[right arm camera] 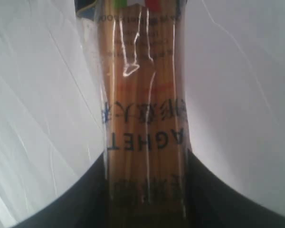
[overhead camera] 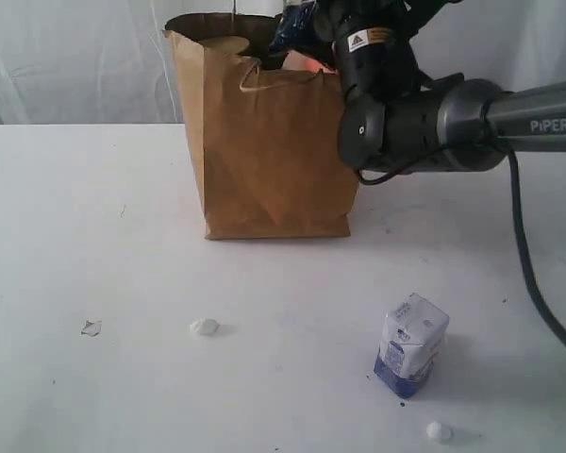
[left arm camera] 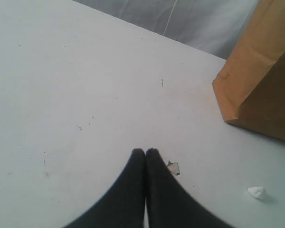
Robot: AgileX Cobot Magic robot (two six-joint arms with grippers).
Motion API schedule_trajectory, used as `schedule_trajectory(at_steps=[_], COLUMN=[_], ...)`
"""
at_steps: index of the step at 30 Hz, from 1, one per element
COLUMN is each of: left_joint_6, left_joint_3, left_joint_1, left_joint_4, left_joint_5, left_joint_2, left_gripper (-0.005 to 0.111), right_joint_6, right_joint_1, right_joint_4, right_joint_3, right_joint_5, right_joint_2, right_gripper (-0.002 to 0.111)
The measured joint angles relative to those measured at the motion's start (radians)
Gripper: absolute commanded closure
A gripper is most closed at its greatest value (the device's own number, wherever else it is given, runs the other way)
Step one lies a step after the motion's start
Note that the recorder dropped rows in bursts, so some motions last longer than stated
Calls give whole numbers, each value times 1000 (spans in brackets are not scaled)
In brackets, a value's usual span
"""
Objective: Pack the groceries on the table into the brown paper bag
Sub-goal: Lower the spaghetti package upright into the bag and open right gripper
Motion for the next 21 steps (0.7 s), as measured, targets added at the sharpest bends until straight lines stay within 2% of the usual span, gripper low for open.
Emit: schedule_trajectory(at_steps=[21], left_joint_6=[0], left_joint_3=[0], left_joint_1=[0], left_joint_4=[0], left_joint_5=[2], left_joint_2=[0], left_gripper=[107], right_joint_6=[-124], right_joint_1=[-14], right_joint_4=[-87], right_joint_3=[-30], right_joint_5=[-18], right_joint_2=[87], right_gripper=[108])
